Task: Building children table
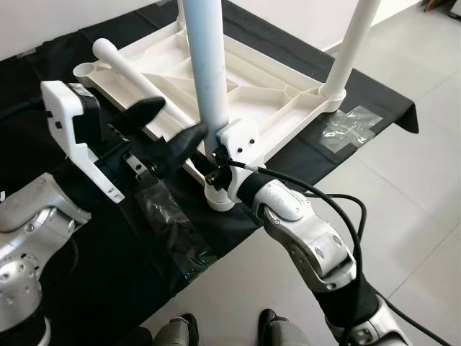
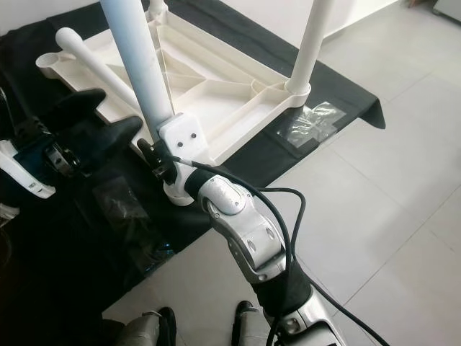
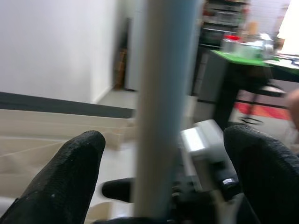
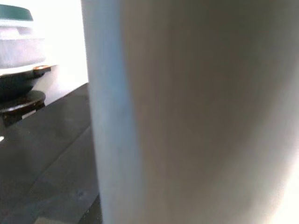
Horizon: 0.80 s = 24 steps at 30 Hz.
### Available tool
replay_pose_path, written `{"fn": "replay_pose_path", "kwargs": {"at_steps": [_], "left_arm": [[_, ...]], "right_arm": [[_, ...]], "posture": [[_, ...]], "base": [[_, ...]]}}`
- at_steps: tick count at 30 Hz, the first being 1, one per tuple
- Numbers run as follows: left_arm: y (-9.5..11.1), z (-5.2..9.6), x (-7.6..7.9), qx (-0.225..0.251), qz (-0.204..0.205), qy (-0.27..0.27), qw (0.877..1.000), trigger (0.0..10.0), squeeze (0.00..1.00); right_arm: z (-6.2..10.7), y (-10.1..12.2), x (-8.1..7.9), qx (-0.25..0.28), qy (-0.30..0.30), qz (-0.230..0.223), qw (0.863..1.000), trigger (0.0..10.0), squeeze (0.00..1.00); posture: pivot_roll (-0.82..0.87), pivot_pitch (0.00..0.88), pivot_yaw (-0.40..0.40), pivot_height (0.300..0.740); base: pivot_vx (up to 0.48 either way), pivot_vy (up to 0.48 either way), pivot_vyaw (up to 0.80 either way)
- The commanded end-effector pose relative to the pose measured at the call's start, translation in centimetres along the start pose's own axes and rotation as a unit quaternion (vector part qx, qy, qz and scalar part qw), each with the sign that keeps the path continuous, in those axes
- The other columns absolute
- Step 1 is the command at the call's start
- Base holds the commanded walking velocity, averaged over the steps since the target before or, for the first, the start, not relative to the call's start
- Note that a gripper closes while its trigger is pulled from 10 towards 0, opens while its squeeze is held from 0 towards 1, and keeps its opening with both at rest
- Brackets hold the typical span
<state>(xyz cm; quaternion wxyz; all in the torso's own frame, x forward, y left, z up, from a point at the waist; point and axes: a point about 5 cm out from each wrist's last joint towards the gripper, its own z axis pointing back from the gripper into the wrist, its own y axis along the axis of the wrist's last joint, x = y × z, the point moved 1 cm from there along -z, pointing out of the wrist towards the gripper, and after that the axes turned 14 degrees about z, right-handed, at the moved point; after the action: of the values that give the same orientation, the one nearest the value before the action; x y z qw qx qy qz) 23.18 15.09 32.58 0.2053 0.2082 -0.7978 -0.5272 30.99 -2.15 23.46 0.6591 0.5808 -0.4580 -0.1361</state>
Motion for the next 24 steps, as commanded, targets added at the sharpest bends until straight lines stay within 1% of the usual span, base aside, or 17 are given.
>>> {"fn": "replay_pose_path", "kwargs": {"at_steps": [1, 2, 4, 7, 9, 10, 12, 18, 20, 21, 22, 24], "left_arm": [[0.3, -0.6, 0.6, -0.015, 0.004, -0.035, 0.999, 10.0, 0.0], [0.3, -0.6, 0.6, -0.015, 0.004, -0.035, 0.999, 10.0, 0.0], [0.4, -1.4, 0.4, -0.017, -0.003, -0.025, 1.0, 10.0, 0.0], [0.4, -1.4, 0.4, -0.017, -0.003, -0.025, 1.0, 10.0, 0.0], [0.5, -2.4, -0.3, -0.01, -0.012, 0.008, 1.0, 10.0, 0.0], [0.5, -2.4, -0.3, -0.01, -0.012, 0.008, 1.0, 10.0, 0.0], [0.8, -3.1, -0.8, 0.003, -0.005, 0.02, 1.0, 10.0, 0.0], [1.0, -3.8, -1.1, 0.009, -0.002, 0.029, 1.0, 10.0, 0.0], [1.1, -4.3, -1.3, 0.011, 0.004, 0.032, 0.999, 10.0, 0.0], [1.0, -4.6, -1.3, 0.011, 0.009, 0.028, 1.0, 2.9, 0.0], [0.9, -4.7, -1.3, 0.01, 0.012, 0.025, 1.0, 0.0, 0.0], [0.8, -4.8, -1.2, 0.006, 0.01, 0.023, 1.0, 0.0, 0.0]], "right_arm": [[-0.2, -3.1, -2.3, -0.067, 0.055, 0.002, 0.996, 10.0, 0.0], [-0.2, -3.1, -2.3, -0.067, 0.055, 0.002, 0.996, 10.0, 0.0], [-0.4, -3.0, -2.9, -0.062, 0.066, -0.001, 0.996, 10.0, 0.0], [-0.4, -3.0, -2.9, -0.062, 0.066, -0.001, 0.996, 10.0, 0.0], [-0.5, -2.8, -3.4, -0.054, 0.073, -0.006, 0.996, 10.0, 0.0], [-0.5, -2.8, -3.4, -0.054, 0.073, -0.006, 0.996, 10.0, 0.0], [-0.7, -2.6, -3.7, -0.047, 0.077, -0.01, 0.996, 10.0, 0.0], [-0.9, -2.5, -3.8, -0.042, 0.079, -0.012, 0.996, 10.0, 0.0], [-1.1, -2.5, -3.9, -0.038, 0.08, -0.013, 0.996, 10.0, 0.0], [-1.1, -2.5, -4.0, -0.037, 0.08, -0.014, 0.996, 10.0, 0.0], [-1.1, -2.5, -4.0, -0.036, 0.08, -0.014, 0.996, 10.0, 0.0], [-1.1, -2.5, -4.0, -0.036, 0.08, -0.014, 0.996, 10.0, 0.0]], "posture": [[0.09, 0.216, 0.004, 0.74], [0.09, 0.216, 0.004, 0.74], [0.09, 0.211, 0.005, 0.74], [0.09, 0.211, 0.005, 0.74], [0.09, 0.208, 0.007, 0.74], [0.09, 0.208, 0.007, 0.74], [0.09, 0.204, 0.011, 0.74], [0.1, 0.201, 0.013, 0.74], [0.1, 0.197, 0.017, 0.74], [0.1, 0.197, 0.019, 0.74], [0.1, 0.197, 0.019, 0.74], [0.1, 0.197, 0.019, 0.74]], "base": [[0.0, 0.0, 0.0], [0.0, 0.0, 0.0], [0.0, 0.0, 0.0], [0.0, 0.0, 0.0], [0.0, 0.0, 0.0], [0.0, 0.0, 0.0], [0.0, 0.0, 0.0], [0.0, 0.0, 0.0], [0.0, 0.0, 0.0], [0.0, 0.0, 0.0], [0.0, 0.0, 0.0], [0.0, 0.0, 0.0]]}}
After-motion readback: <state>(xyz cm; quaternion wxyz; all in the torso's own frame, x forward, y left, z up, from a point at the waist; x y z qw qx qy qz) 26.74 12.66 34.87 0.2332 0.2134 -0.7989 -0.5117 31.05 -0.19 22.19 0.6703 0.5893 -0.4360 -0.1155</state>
